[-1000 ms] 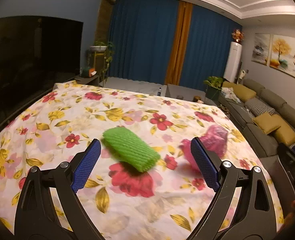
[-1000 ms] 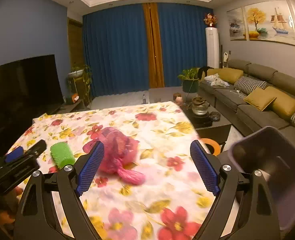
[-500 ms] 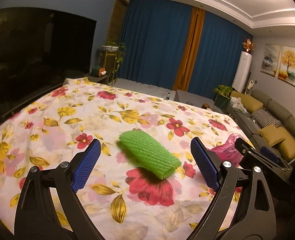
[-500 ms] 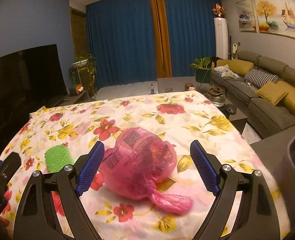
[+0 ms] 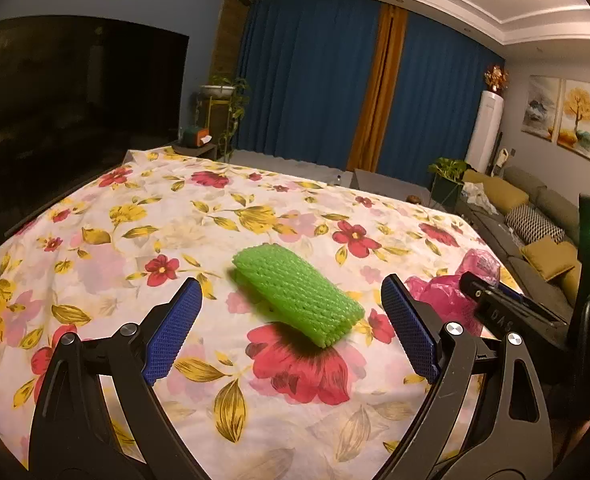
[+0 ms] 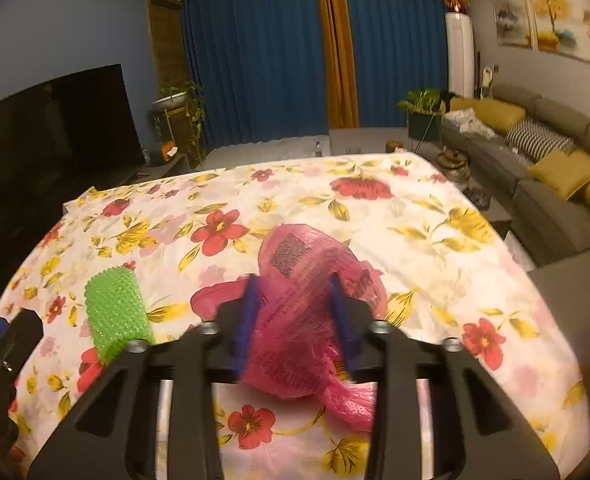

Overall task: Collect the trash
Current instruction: 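Grasp the green foam sleeve with the left gripper while the right grasps the pink bag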

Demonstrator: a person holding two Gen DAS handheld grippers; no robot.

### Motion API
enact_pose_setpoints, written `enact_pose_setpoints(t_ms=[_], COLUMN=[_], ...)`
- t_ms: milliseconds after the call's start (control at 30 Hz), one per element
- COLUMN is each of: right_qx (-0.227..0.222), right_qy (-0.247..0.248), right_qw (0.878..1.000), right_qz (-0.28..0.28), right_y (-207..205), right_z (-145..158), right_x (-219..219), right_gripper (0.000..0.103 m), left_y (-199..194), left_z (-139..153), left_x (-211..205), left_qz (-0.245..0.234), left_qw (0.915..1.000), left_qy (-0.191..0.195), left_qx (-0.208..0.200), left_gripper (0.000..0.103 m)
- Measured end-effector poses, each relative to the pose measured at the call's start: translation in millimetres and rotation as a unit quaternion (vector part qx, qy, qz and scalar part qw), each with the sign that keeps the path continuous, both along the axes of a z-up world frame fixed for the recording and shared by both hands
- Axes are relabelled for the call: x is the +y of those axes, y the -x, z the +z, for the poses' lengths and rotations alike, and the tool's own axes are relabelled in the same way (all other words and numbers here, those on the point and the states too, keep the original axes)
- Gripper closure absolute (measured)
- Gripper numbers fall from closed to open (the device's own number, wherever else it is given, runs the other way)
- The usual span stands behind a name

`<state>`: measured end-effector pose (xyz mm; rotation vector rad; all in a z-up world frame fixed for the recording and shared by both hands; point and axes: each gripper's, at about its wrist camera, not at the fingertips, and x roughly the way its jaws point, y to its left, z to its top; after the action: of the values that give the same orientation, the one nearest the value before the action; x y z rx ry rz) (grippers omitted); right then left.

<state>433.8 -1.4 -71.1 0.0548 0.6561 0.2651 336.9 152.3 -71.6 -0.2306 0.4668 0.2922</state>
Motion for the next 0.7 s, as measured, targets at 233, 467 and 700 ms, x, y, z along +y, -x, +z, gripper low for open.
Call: enact_pose_setpoints(t_ms=[233,467,700], right_qx=[-0.004,-0.045,-0.076], right_qy=[-0.007,0.000,-0.004], right_qw=[1.000,0.999,0.997], right_qz=[-0.006,-0.019,-0.023], right_y=[6,22,33], right_z=[1,18,34], right_x=[-7,-12,-16], right_gripper=[0.093,0.093,0.093], left_y=[-10,-36,-67], left_z=[-2,-11,-30], left_x=[-2,-3,5], left_qz=[-0.010,-0.012,-0.012], left_qw=[0.9999,0.9987,0.9916], left_qy=[0.001,0.003,0.033], left_qx=[0.009,0.050,0.125], left_gripper=[0.014,0.015,0.033])
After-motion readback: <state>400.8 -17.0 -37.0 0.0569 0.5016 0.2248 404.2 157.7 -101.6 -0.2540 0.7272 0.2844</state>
